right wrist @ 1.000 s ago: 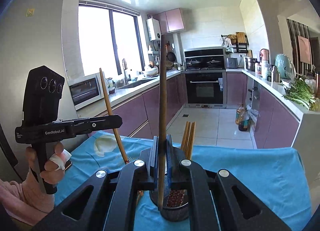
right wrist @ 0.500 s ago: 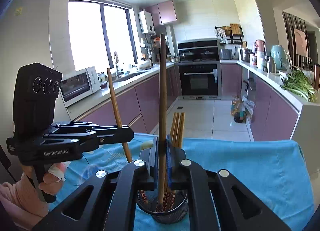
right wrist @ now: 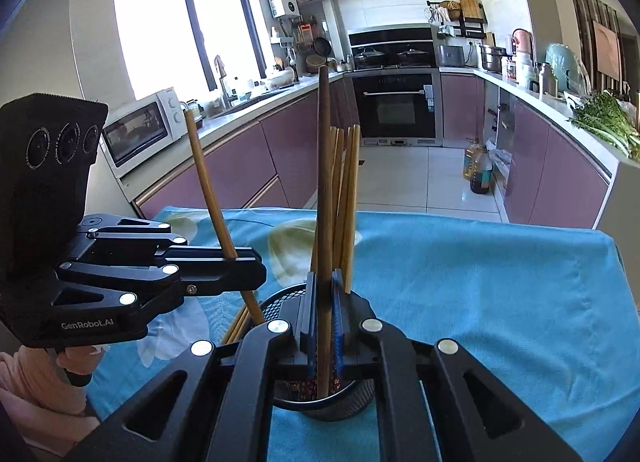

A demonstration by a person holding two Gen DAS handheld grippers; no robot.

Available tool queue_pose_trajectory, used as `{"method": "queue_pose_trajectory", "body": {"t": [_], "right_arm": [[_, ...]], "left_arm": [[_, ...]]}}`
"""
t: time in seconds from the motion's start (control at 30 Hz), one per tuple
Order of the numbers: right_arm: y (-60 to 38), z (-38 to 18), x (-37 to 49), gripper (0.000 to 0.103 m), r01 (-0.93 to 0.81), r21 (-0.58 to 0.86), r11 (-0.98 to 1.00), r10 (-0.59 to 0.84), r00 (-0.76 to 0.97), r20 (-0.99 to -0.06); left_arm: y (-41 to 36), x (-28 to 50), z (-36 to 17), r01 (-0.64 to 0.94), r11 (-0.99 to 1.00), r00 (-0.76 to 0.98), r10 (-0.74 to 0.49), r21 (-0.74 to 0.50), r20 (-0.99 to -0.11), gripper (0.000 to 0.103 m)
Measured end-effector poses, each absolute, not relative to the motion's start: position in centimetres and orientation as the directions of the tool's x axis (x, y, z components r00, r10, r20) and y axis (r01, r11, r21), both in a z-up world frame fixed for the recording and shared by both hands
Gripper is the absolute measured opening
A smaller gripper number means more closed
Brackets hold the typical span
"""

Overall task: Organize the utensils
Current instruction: 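Lower both upright chopsticks into the mesh cup, then open both grippers to release the chopsticks and withdraw from the cup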

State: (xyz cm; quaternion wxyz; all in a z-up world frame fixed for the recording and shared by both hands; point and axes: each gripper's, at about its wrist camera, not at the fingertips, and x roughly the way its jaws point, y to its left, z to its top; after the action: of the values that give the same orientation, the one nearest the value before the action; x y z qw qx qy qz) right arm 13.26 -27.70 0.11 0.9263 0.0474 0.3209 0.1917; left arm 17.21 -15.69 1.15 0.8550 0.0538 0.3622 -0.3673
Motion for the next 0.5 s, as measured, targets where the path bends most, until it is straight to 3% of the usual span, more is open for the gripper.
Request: {"method": "queue_pose_trajectory", "body": {"t": [0.17,0.5], "right_arm": [[-28.1,-0.1,13.7,0.006,-0.311,0.225,0.923,0.383,0.722,-0.576],[-28.3,0.1,13.8,0.008,-0.292,0.243,0.925,0.380,0.737,-0.559]], "left_arm": [[-16.0,18.4,0.6,0.648,0.739,0.464,-0.578,-0.188,-0.671,0.008],[-14.4,18.1,0.8,0.603,0.772,0.519,-0.570,-0.201,-0.637,0.018]]}}
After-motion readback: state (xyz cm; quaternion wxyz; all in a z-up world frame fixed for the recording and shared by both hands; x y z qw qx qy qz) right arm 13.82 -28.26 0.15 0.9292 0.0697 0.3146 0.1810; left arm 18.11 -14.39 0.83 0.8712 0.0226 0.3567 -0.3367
